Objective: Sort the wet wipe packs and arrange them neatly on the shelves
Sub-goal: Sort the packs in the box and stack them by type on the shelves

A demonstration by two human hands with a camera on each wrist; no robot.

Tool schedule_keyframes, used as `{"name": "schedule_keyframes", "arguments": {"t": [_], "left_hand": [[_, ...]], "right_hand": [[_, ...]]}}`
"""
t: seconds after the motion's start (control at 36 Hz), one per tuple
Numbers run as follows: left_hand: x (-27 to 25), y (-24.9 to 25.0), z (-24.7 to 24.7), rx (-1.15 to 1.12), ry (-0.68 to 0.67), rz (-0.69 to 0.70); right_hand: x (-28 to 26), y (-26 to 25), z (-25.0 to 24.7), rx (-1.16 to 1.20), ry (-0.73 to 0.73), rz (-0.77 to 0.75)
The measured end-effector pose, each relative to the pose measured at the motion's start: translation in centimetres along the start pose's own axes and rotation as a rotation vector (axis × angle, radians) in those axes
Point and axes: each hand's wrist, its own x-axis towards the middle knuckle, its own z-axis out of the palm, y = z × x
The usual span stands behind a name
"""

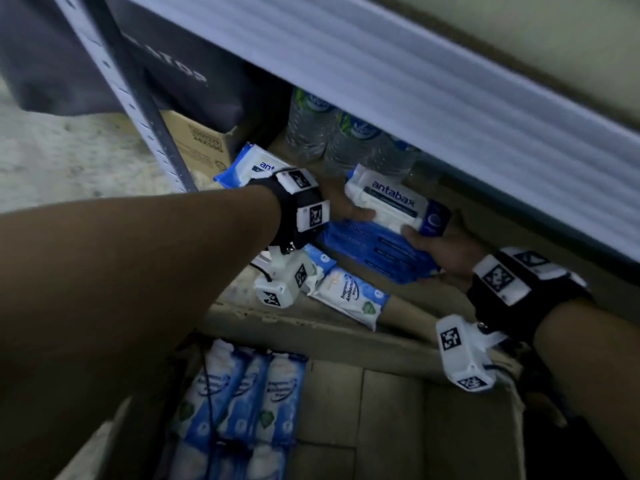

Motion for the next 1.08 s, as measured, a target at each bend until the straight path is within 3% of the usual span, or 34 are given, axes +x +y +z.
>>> {"name": "schedule_keyframes", "arguments": {"t": [0.11, 0.22, 0.42, 0.58, 0.92, 1.08], "left_hand": [[-4.0, 2.4, -1.6, -0.073, 0.070, 0.042], [-8.2, 2.9, -2.9, -0.077, 0.109, -0.033], [-17.3, 3.5, -4.4, 0.014, 0.007, -0.098], [-25.0, 3.7, -5.1, -0.194, -0.044, -0.057], [-36.0, 8.3, -9.1, -0.419, 0.175, 0.264], [-35.8, 11.5, -10.4, -0.505, 0.280, 0.415]], "right_hand": [[-3.7, -1.8, -0.7, 0.065, 0.007, -0.065], [-7.6, -1.7, -0.8, 0.112, -0.046, -0.057], [-15.2, -0.4, 0.1, 0.253, -0.256, -0.059], [-21.7, -0.7, 0.3, 0.242, -0.353, -0.175], [-31.8, -7.5, -2.4, 0.280, -0.234, -0.563], [-31.7, -11.1, -4.7, 0.260, 0.102, -0.639]]}}
